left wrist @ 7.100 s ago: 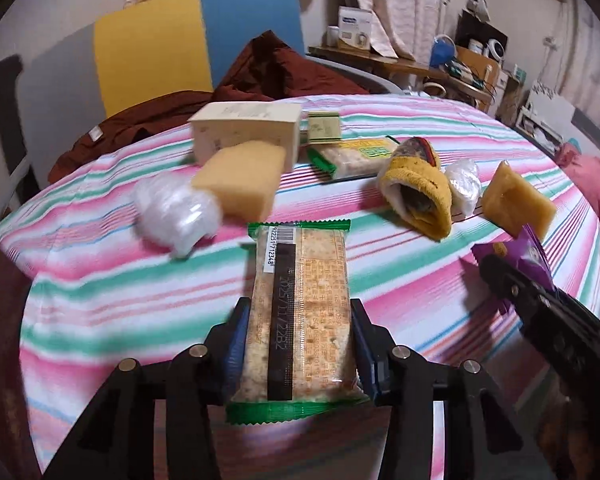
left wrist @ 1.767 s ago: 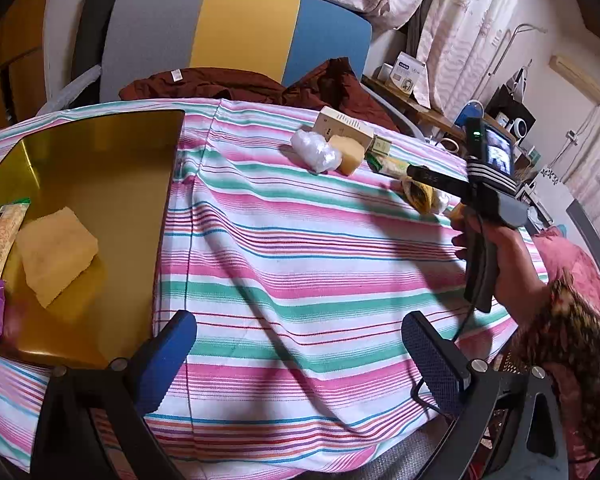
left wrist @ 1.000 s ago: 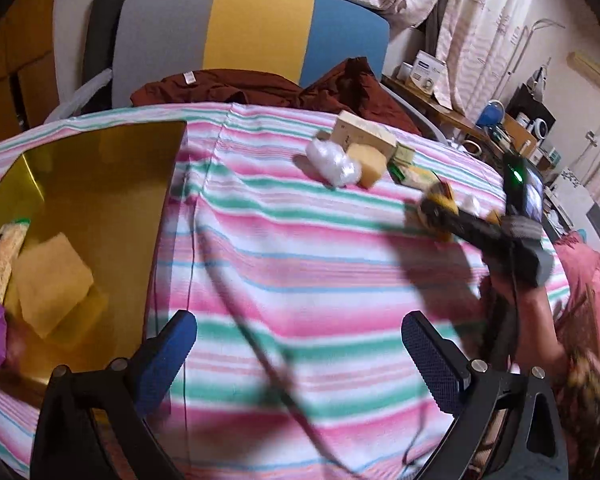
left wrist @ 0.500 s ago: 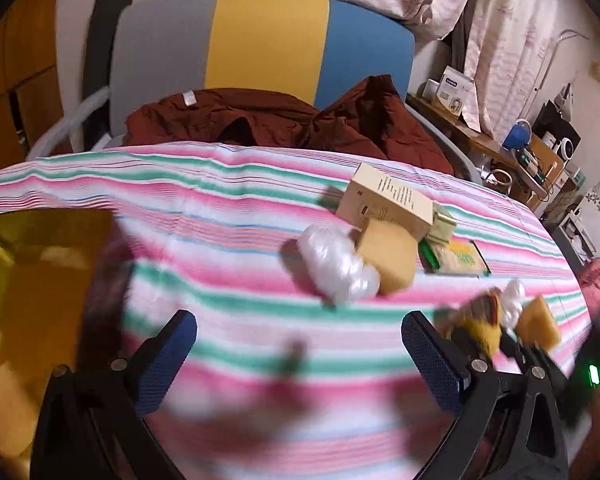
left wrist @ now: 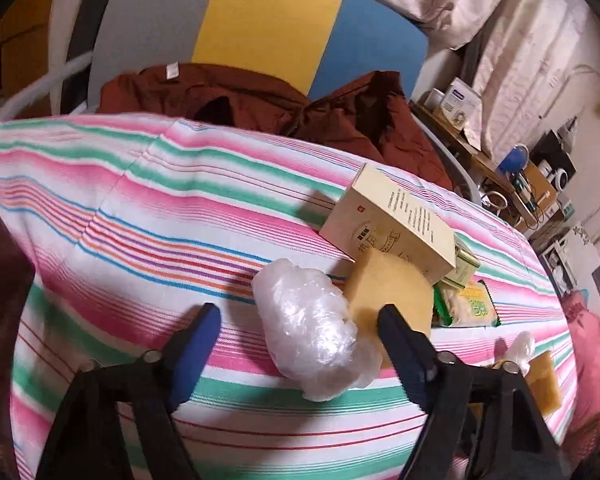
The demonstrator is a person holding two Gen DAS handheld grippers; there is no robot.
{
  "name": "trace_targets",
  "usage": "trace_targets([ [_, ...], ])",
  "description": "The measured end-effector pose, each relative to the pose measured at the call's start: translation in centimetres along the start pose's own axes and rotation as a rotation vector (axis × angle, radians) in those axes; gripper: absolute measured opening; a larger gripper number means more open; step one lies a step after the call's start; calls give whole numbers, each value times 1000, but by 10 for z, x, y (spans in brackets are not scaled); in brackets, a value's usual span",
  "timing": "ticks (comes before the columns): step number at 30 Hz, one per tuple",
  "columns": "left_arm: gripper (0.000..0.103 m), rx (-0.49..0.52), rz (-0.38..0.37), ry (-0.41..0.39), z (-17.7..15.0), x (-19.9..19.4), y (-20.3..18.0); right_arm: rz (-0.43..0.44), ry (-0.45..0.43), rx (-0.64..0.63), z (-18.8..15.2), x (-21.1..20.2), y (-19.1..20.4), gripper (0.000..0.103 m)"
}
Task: Organize objects
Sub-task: 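Grasp the clear plastic-wrapped bundle with the left tool, then carry the plastic bundle over the gold tray with the left tool while the right tool holds the knitted item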
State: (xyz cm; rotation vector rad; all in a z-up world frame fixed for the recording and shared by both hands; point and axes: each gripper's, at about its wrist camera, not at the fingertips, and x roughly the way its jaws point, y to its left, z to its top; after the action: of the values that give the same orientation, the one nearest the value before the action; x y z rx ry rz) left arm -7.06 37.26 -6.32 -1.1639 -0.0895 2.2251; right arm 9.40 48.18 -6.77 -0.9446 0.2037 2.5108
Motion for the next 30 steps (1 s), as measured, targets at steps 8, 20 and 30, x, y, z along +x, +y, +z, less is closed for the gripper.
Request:
trace_targets([
  [8,41,27,-67,-13,-10,-7,10,-14,-2,-13,0,0,3,46],
  [20,37,58,-22,-61,-42,-39,29,-44,-13,-42,-1,-2,10,45],
  [30,35,-22,-14,-72,-65,-62,51,-1,-141,-136,-5,-27,26,38],
])
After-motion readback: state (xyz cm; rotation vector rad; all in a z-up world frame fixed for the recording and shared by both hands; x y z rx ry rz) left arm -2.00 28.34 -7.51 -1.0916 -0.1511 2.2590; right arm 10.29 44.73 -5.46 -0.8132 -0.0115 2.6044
